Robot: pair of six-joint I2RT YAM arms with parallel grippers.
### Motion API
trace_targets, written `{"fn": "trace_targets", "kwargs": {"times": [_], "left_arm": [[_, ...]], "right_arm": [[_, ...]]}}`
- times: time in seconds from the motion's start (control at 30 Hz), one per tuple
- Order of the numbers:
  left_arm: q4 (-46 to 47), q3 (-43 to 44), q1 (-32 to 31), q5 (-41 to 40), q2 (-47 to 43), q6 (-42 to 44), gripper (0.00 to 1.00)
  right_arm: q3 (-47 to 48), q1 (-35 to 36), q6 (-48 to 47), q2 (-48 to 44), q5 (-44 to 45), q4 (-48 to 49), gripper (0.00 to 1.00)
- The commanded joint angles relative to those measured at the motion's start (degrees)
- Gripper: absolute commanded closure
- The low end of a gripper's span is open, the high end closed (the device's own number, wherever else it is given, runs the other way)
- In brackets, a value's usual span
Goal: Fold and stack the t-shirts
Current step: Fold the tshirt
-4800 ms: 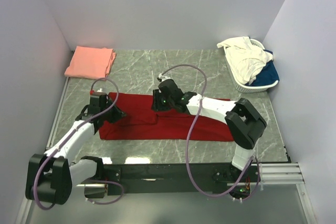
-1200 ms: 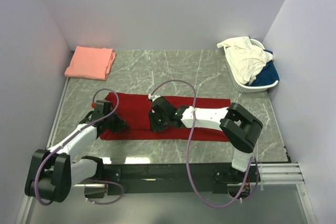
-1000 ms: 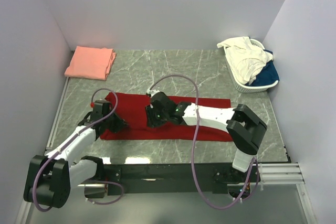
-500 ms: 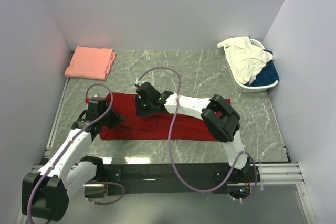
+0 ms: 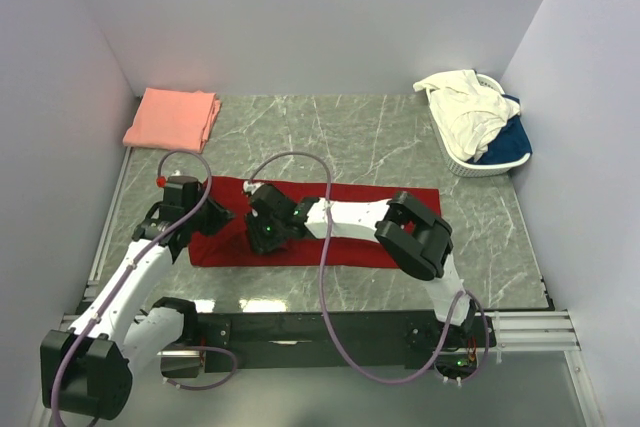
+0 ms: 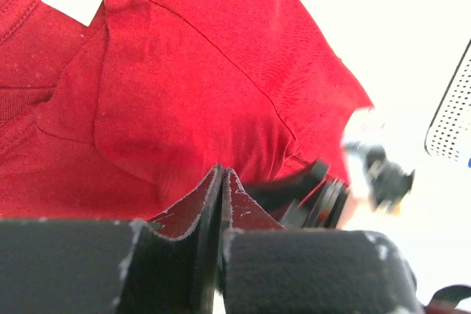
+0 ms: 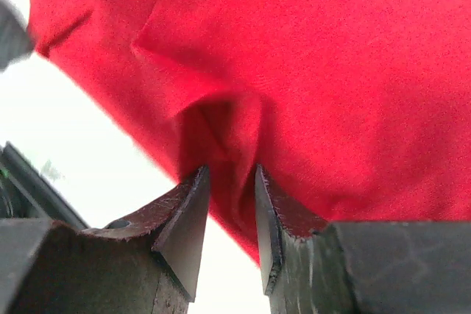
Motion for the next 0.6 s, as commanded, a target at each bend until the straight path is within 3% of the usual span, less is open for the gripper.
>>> {"fn": "trace_targets", "kwargs": {"times": [0.0,0.4,0.57], "left_arm": [[1.0,2.4,0.7,-0.3,0.6,1.2,0.90],[7.4,-0.2,1.2,0.6,6.4,-0.4,0.91],[11.5,-2.9,0.9,-0.6,11.5,-3.7,0.95]], "right_arm": [[-2.4,1.6,-0.5,-4.5,-1.8,3.4,0.62],[-6.8,1.8,-0.6,-12.3,4.5,2.7,0.62],[-10.3,-6.7,1.7,-17.4,6.5,-1.2,0.62]]}}
